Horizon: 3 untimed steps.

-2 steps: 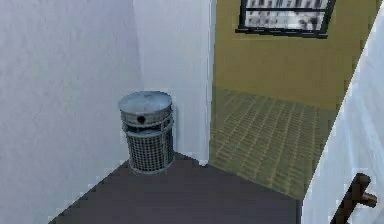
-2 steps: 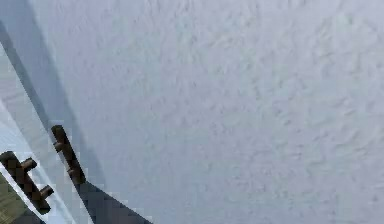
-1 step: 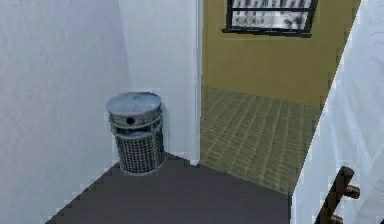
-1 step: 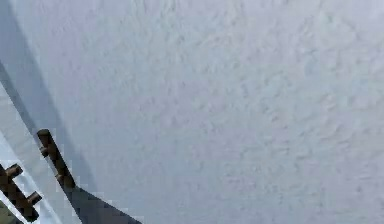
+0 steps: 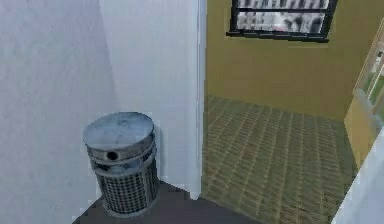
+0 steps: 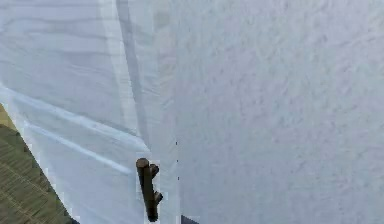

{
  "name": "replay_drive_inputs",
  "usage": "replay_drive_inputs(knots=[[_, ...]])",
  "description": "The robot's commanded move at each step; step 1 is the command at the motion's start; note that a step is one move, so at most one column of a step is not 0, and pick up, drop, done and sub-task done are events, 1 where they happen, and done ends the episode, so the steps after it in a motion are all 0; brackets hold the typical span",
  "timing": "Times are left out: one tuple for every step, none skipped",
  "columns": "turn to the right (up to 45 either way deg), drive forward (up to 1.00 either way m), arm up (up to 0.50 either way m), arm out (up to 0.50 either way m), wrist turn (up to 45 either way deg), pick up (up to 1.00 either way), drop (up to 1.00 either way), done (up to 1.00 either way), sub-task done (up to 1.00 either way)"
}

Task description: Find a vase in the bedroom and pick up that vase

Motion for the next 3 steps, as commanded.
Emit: replay_drive_inputs(knots=[[18.0, 0.00, 0.00, 0.00, 0.0, 0.00, 0.00, 0.00, 0.00], [0.0, 0.95, 0.00, 0.00, 0.0, 0.00, 0.00, 0.00, 0.00], [-15.0, 0.00, 0.00, 0.00, 0.0, 0.00, 0.00, 0.00, 0.00]])
